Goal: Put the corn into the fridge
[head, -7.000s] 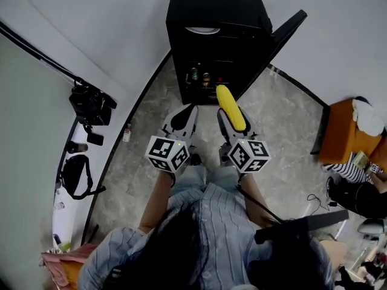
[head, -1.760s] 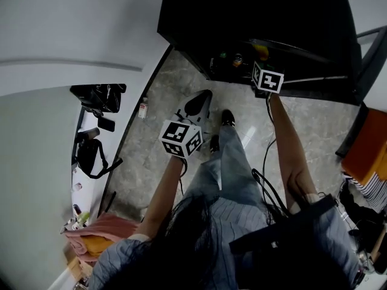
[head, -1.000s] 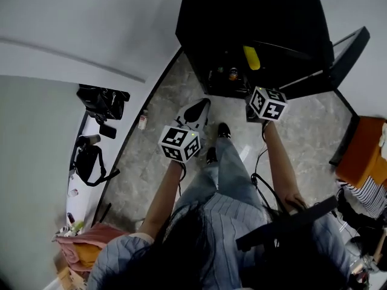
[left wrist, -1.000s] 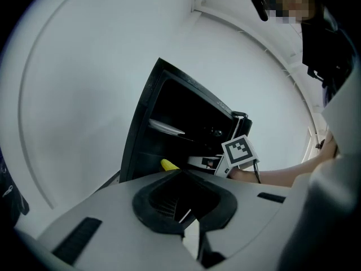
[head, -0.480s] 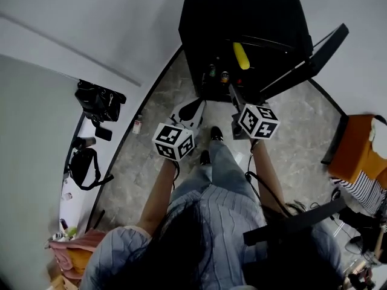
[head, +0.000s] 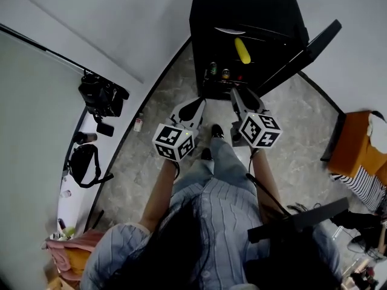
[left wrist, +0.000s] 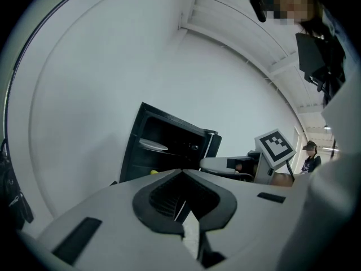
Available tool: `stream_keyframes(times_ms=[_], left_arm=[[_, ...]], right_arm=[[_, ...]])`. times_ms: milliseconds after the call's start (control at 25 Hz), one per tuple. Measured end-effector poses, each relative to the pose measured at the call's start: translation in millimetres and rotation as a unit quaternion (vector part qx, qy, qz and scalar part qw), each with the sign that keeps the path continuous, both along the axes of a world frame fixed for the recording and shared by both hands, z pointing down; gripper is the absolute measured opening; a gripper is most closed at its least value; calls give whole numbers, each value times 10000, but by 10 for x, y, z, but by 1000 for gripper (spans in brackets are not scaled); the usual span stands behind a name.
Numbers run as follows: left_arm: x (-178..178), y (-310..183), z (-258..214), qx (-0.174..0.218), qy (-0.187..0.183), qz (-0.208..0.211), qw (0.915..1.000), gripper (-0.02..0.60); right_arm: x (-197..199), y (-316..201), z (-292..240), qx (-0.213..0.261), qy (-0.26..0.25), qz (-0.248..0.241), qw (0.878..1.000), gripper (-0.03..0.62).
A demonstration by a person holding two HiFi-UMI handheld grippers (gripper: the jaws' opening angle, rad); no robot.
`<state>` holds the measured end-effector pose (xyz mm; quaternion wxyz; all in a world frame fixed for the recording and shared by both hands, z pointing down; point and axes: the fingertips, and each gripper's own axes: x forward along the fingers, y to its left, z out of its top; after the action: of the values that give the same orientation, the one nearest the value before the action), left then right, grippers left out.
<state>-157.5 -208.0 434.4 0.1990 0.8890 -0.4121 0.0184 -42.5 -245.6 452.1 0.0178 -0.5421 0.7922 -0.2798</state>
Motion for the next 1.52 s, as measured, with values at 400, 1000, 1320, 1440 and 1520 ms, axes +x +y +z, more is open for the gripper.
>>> stream_keyframes(times_ms=[400, 1000, 1320, 1440, 1520], left_arm=[[-28, 369, 140, -239, 323, 52, 9992, 8], [396, 544, 35, -243, 472, 20, 9986, 8], [831, 1114, -136, -70, 311, -47, 9995, 8], [963, 1327, -170, 0, 263, -118, 9996, 8], [1033, 1451, -207, 35, 324, -215, 9992, 8]], right_arm=[[-179, 580, -13, -119, 22, -86, 9999, 103], [163, 971, -31, -237, 133, -229, 9994, 64], [574, 1551, -70, -214, -2, -428, 9989, 52], [724, 1782, -62, -198, -15, -541, 9983, 49], [832, 1922, -67, -181, -16, -598, 9980, 47]])
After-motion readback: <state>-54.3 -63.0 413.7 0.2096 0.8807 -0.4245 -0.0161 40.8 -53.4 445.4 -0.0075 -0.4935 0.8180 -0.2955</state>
